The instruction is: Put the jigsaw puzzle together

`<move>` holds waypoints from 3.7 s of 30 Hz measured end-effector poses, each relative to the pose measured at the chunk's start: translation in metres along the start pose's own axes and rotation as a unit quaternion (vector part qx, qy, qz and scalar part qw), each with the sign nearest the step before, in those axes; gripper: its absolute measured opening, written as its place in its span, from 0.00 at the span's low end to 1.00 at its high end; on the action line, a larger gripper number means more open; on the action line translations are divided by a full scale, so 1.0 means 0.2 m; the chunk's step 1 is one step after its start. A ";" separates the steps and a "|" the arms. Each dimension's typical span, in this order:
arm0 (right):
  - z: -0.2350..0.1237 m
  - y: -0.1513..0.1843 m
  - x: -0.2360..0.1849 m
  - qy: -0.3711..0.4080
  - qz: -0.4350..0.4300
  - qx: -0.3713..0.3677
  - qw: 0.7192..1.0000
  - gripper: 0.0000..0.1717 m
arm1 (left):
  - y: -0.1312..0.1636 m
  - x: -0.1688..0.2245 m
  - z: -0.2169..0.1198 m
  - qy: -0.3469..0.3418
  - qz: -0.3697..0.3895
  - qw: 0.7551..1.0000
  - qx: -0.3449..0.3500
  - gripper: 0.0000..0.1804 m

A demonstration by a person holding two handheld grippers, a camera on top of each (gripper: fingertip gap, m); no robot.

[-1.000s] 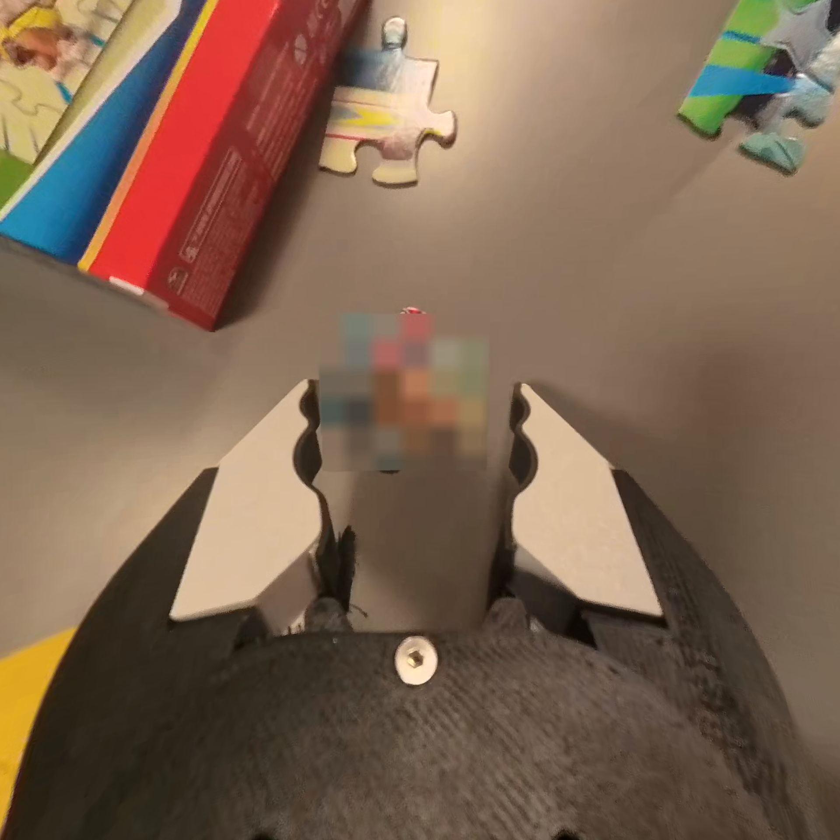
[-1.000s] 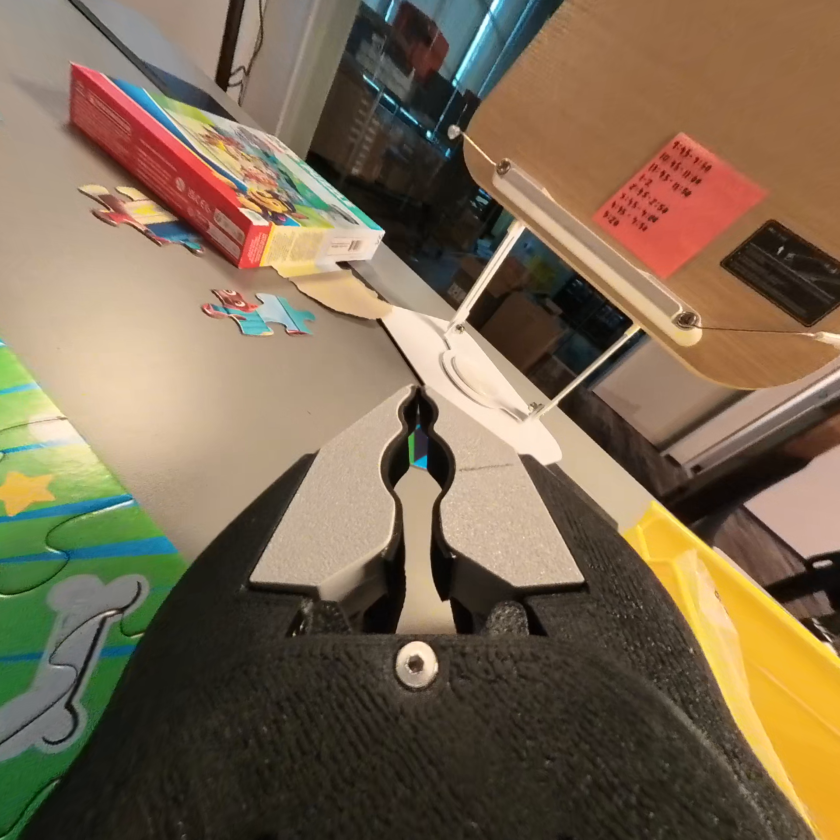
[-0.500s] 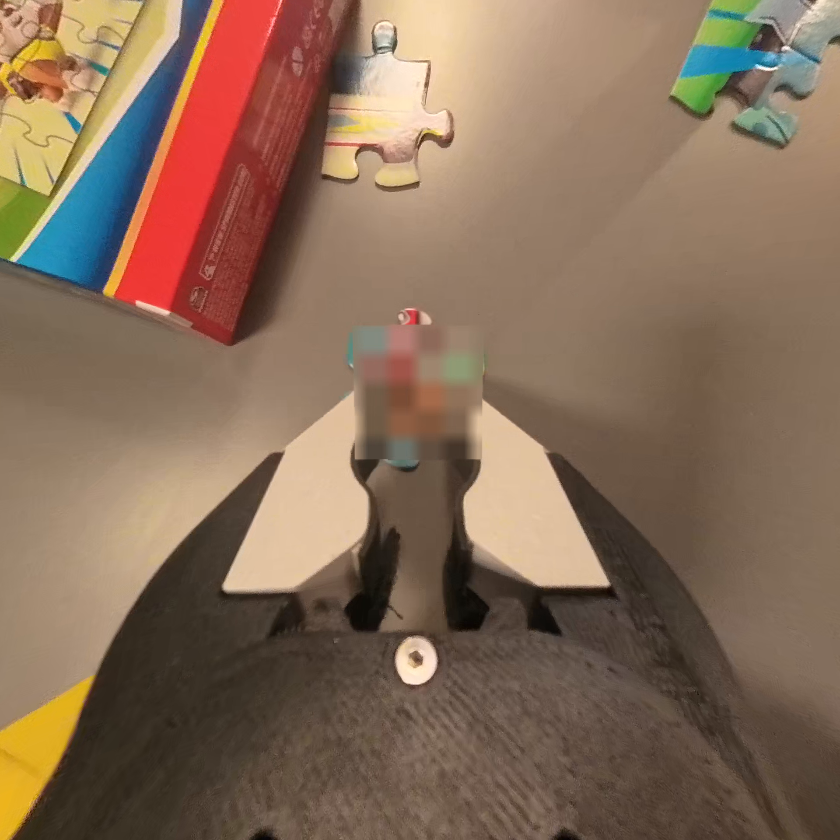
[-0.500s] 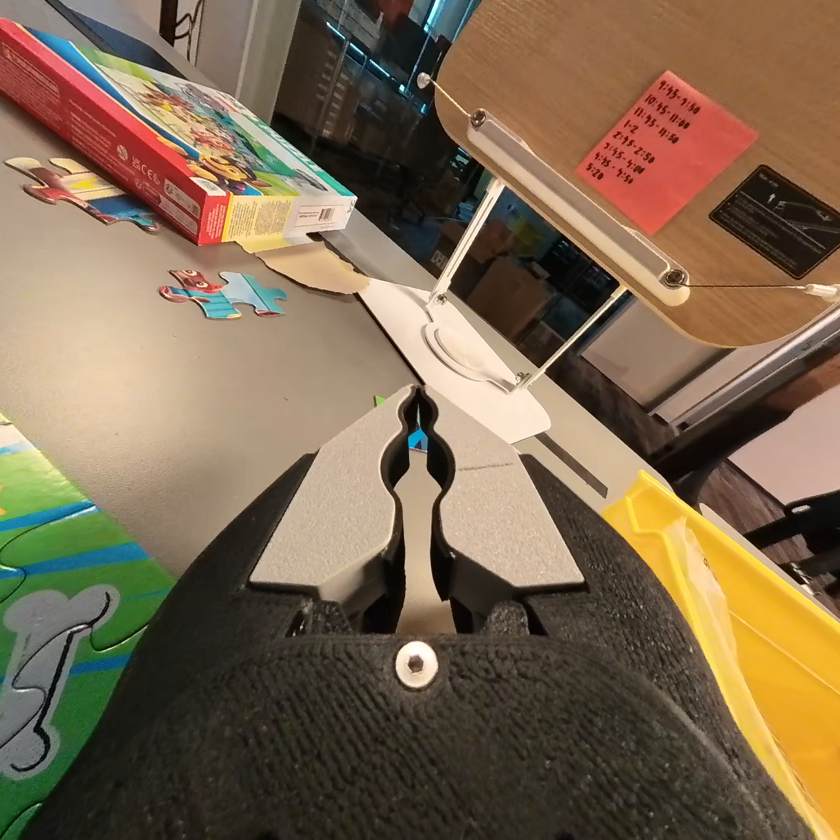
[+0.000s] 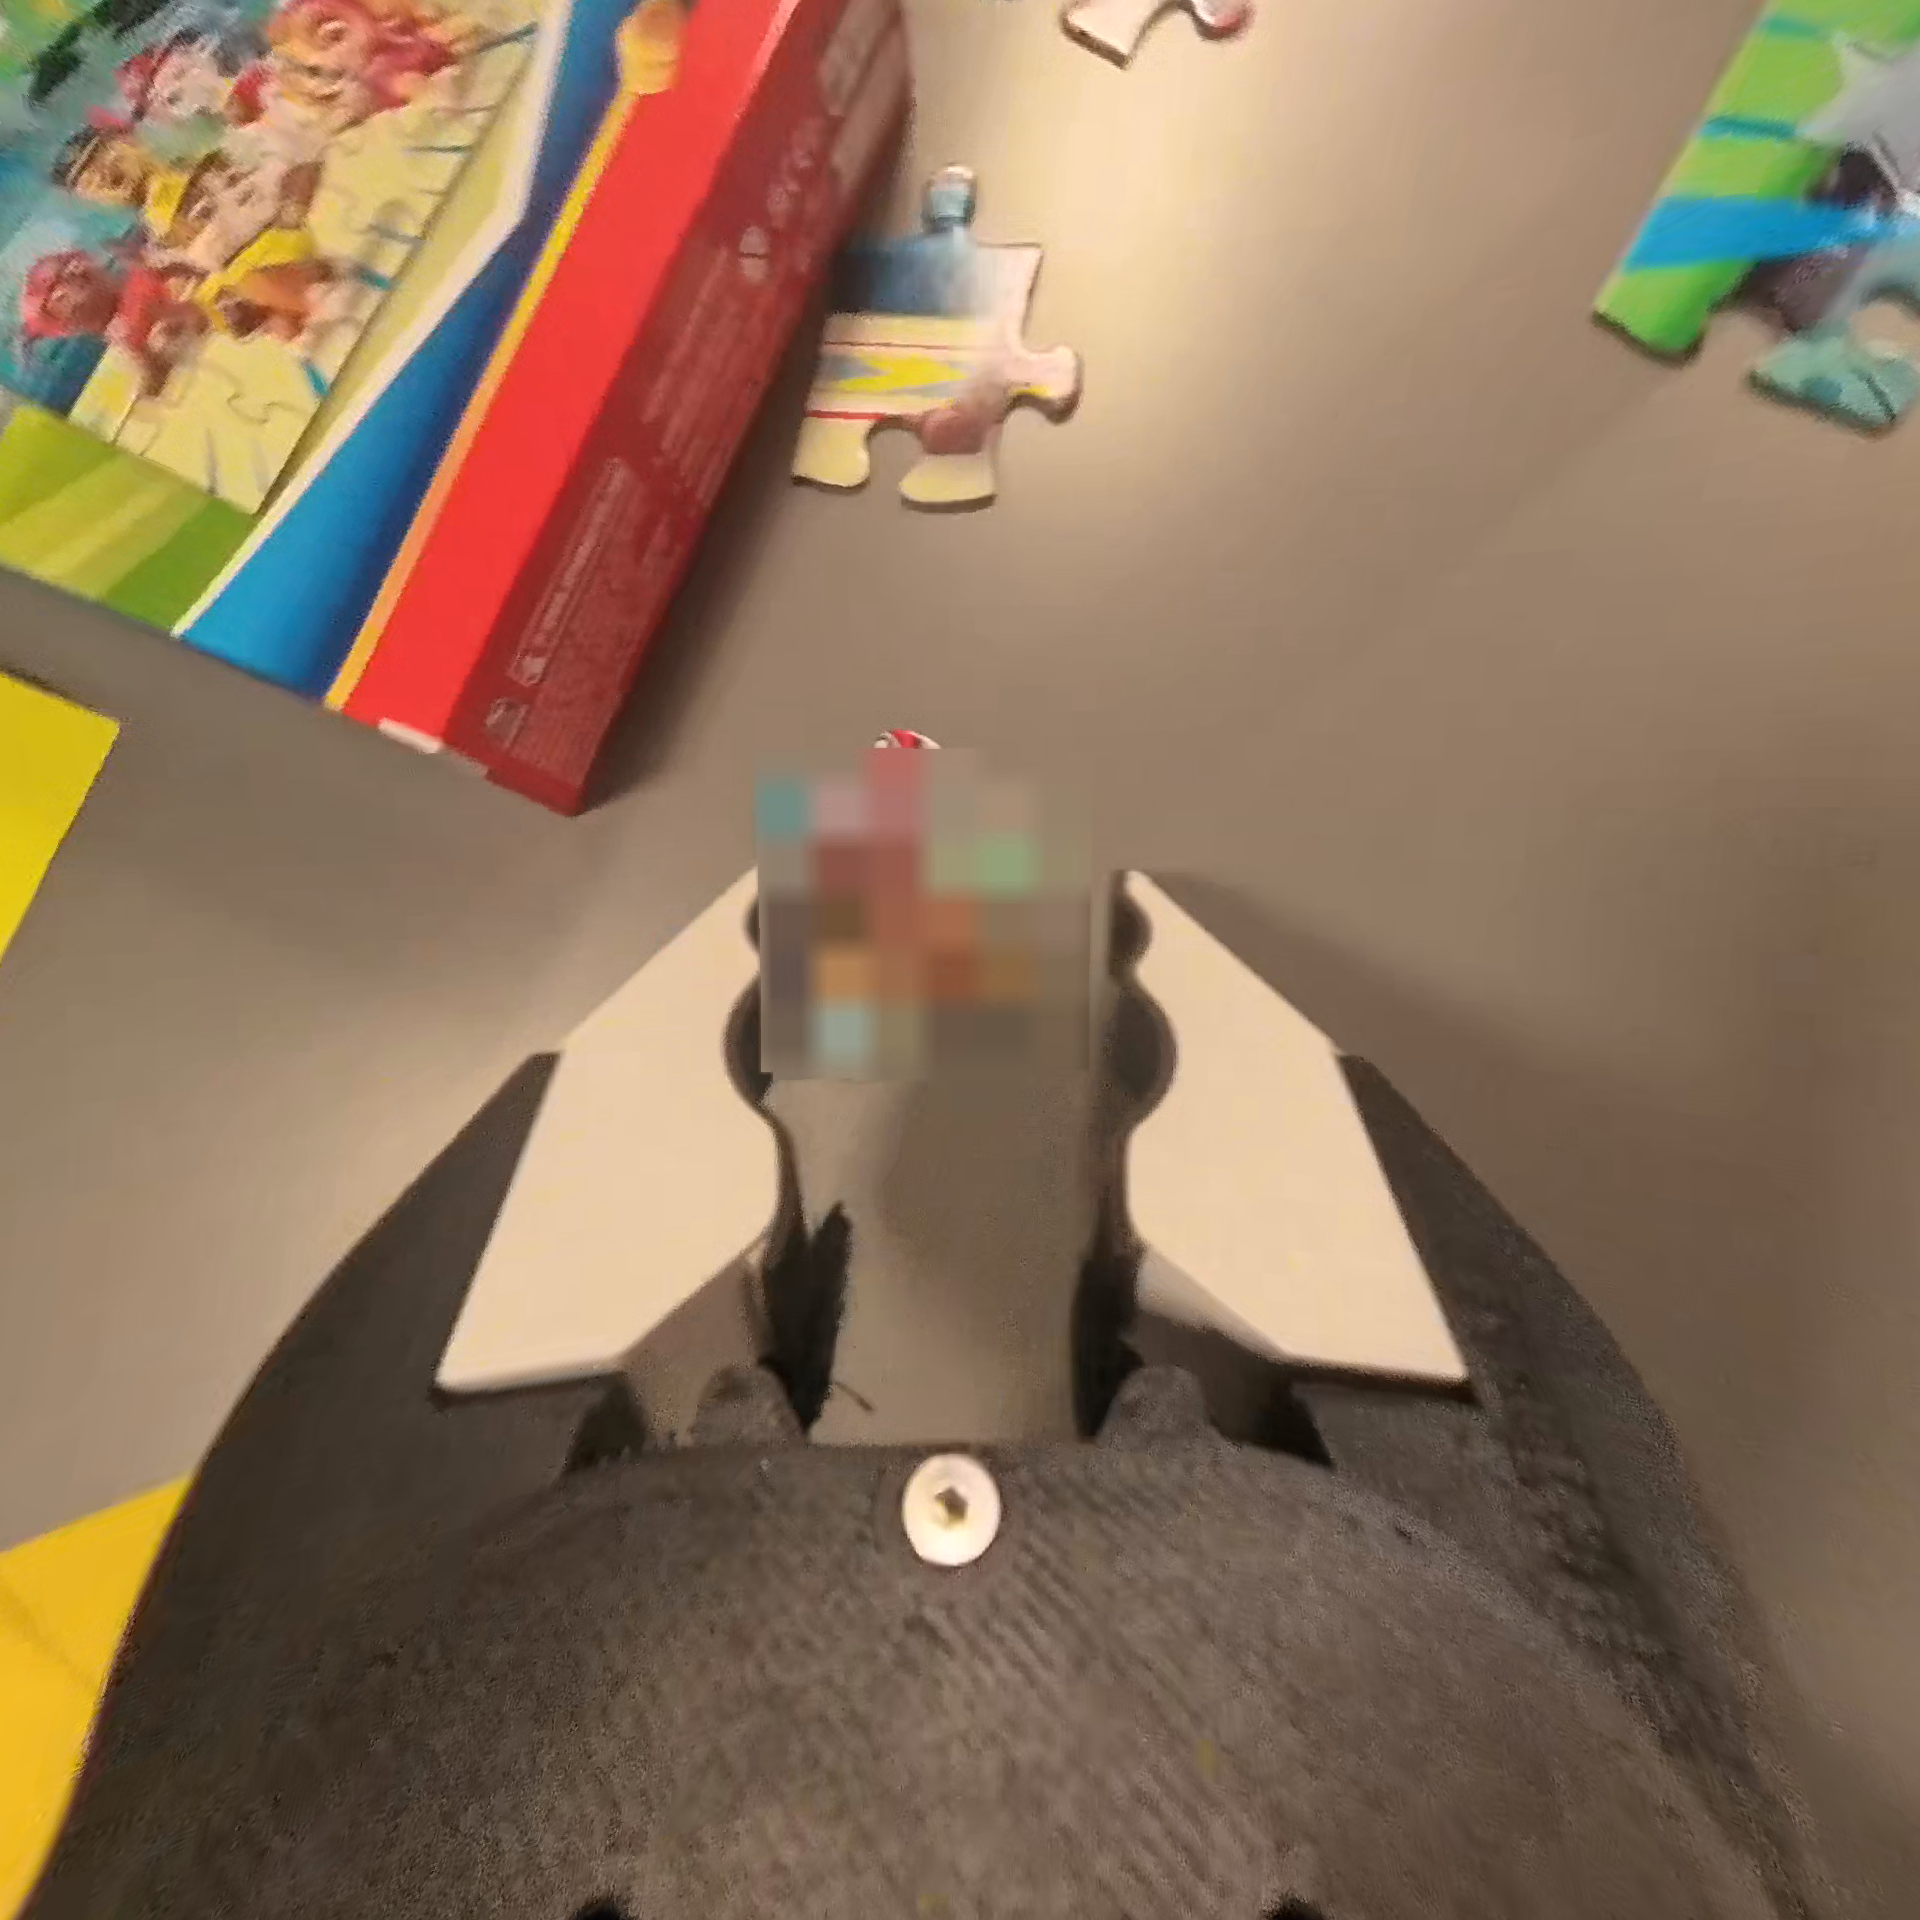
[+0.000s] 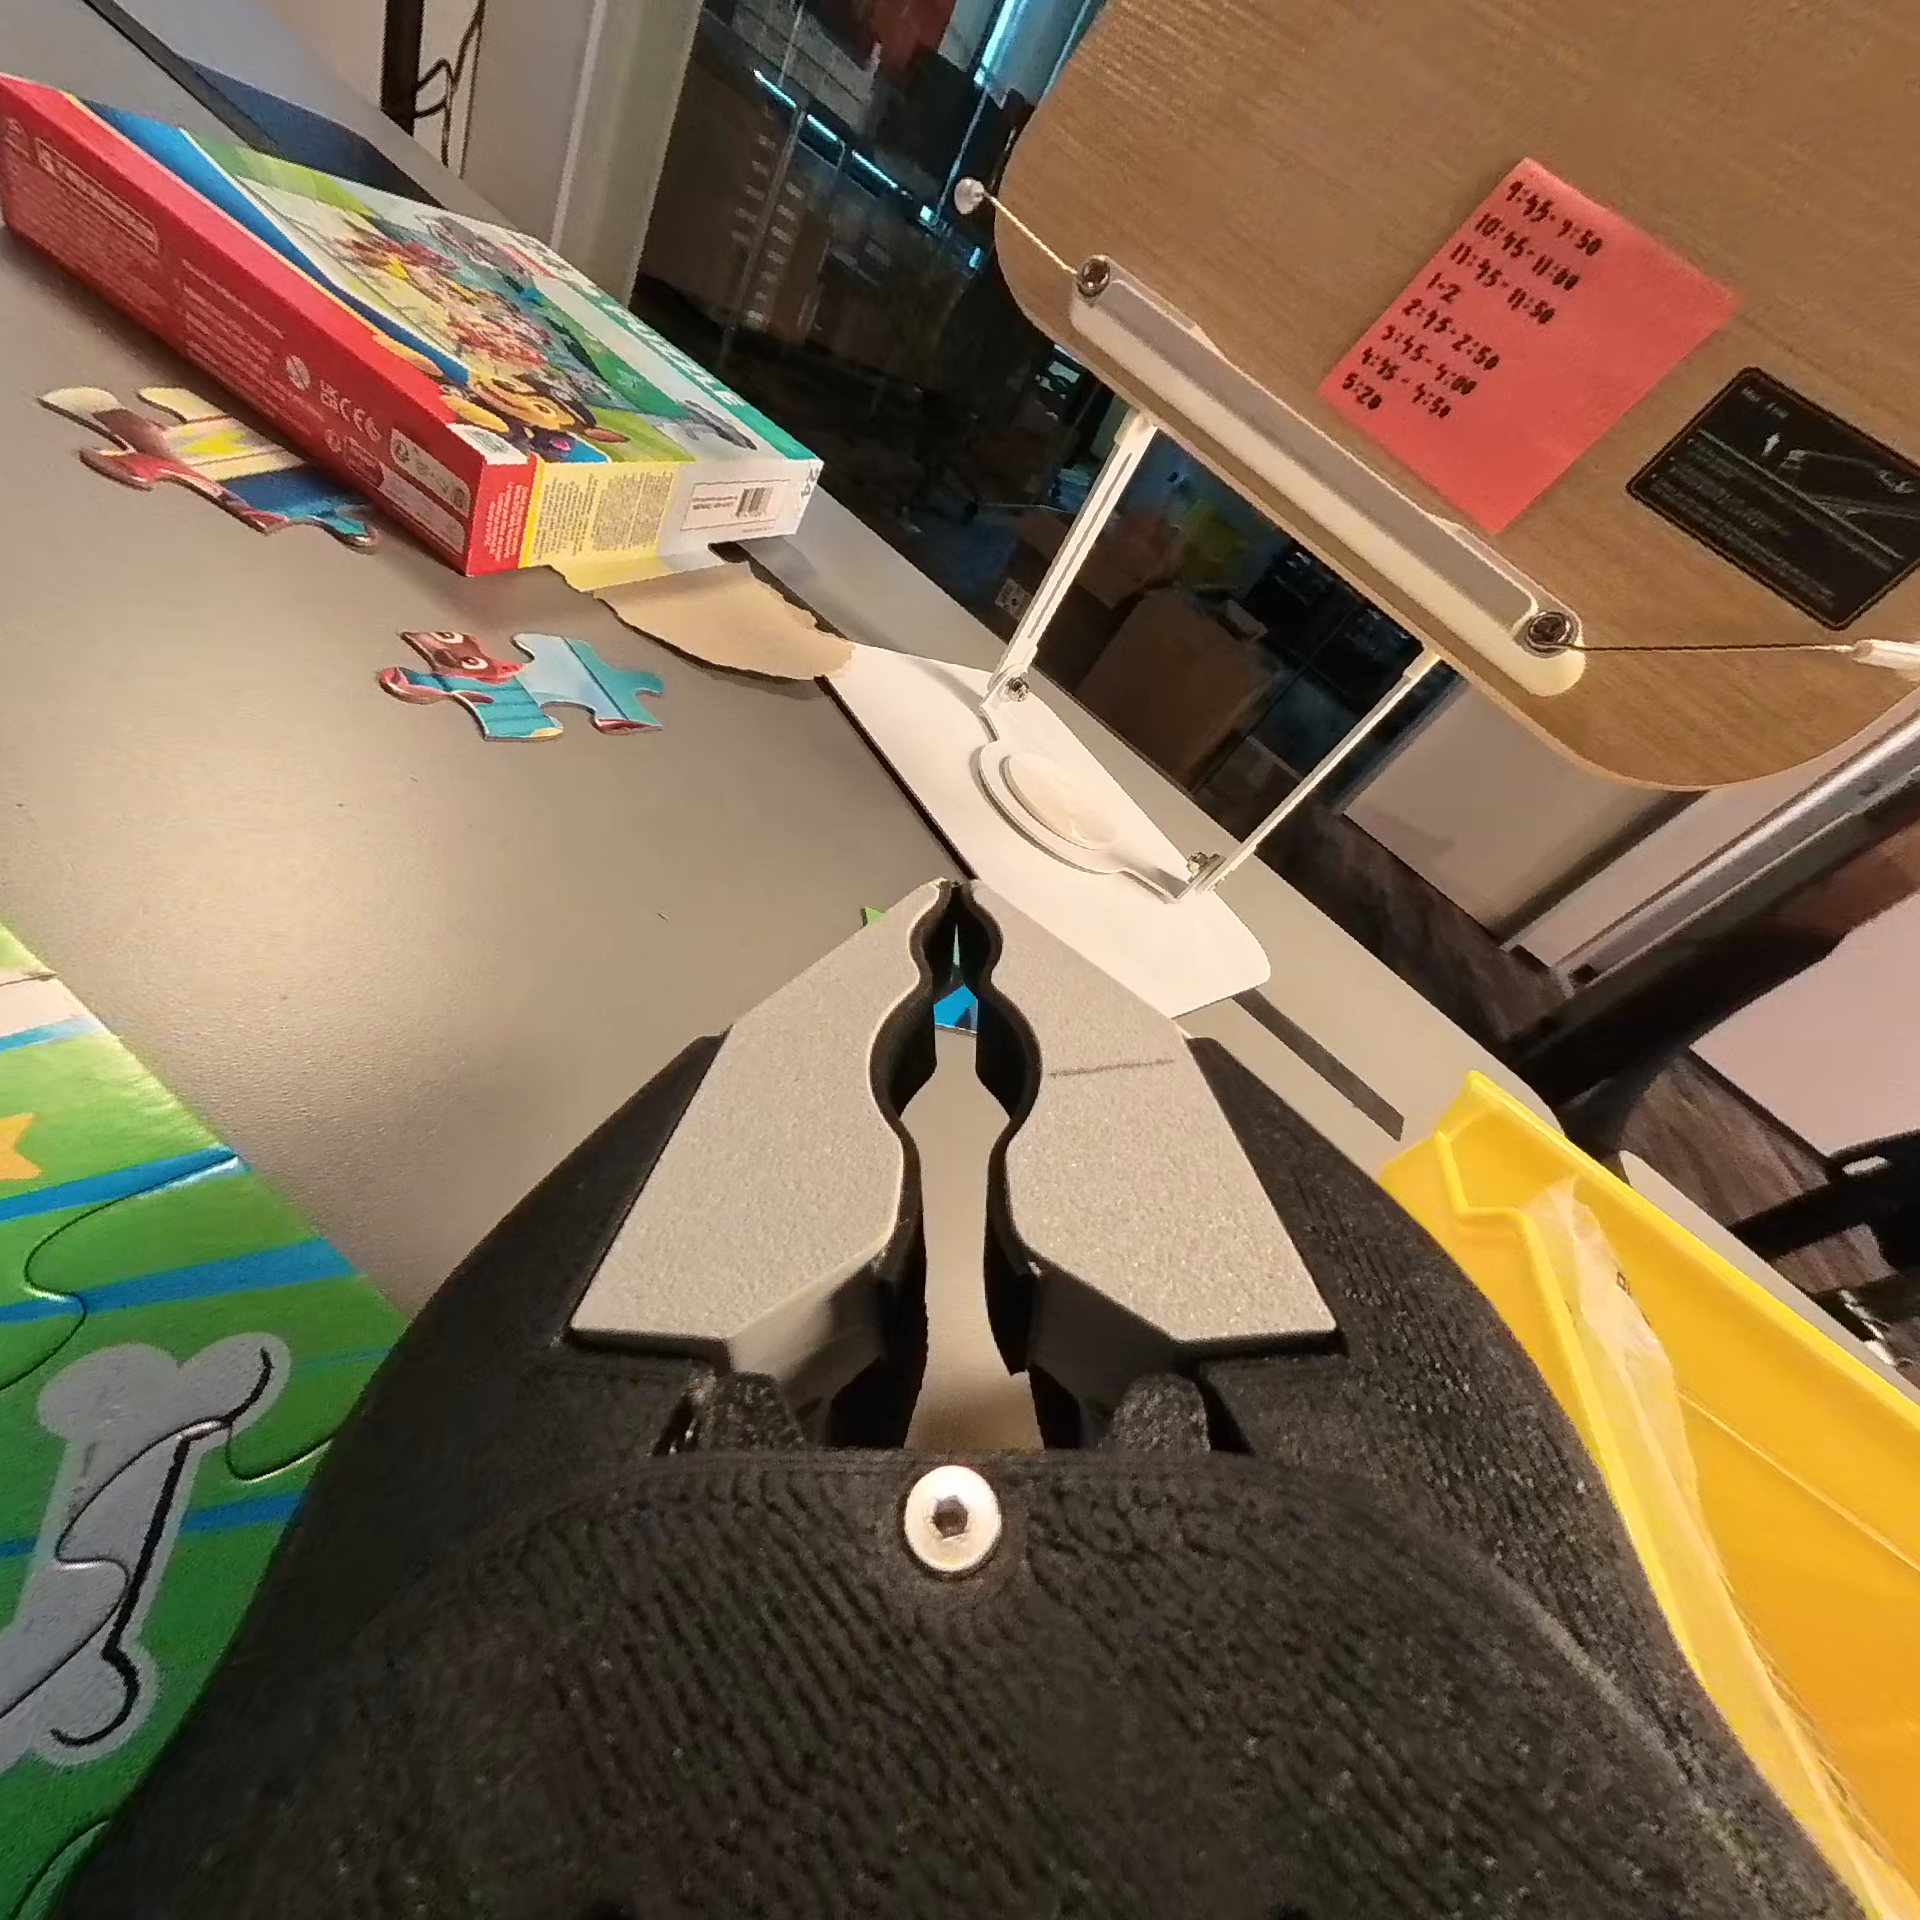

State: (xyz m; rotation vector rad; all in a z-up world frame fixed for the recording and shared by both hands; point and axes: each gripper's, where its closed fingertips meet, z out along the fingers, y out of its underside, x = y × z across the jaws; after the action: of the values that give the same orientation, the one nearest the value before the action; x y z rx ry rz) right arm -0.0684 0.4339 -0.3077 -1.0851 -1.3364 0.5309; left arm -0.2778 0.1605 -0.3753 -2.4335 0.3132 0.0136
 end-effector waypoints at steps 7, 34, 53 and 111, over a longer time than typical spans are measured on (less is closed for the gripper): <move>0.00 0.00 -0.01 -0.006 0.006 0.002 1.000 0.00 | 0.07 -0.04 -0.01 -0.012 -0.066 0.998 -0.005 0.43; 0.00 0.00 -0.01 -0.013 0.009 0.000 1.000 0.00 | 0.00 0.14 0.00 0.089 -0.065 0.990 0.085 0.28; 0.00 0.00 -0.02 -0.014 -0.002 -0.001 1.000 0.00 | 0.02 0.15 0.00 0.075 -0.022 0.993 0.092 0.20; 0.44 -0.48 -1.41 -0.599 -0.054 -0.149 0.785 0.00 | 0.06 0.12 -0.03 0.051 -0.028 0.995 0.087 0.10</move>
State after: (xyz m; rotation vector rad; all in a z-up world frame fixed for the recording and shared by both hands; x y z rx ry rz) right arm -0.2374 0.1822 -0.3779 -0.8778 -2.6542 1.0274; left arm -0.2581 0.1433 -0.3809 -2.2725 0.2789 -0.1562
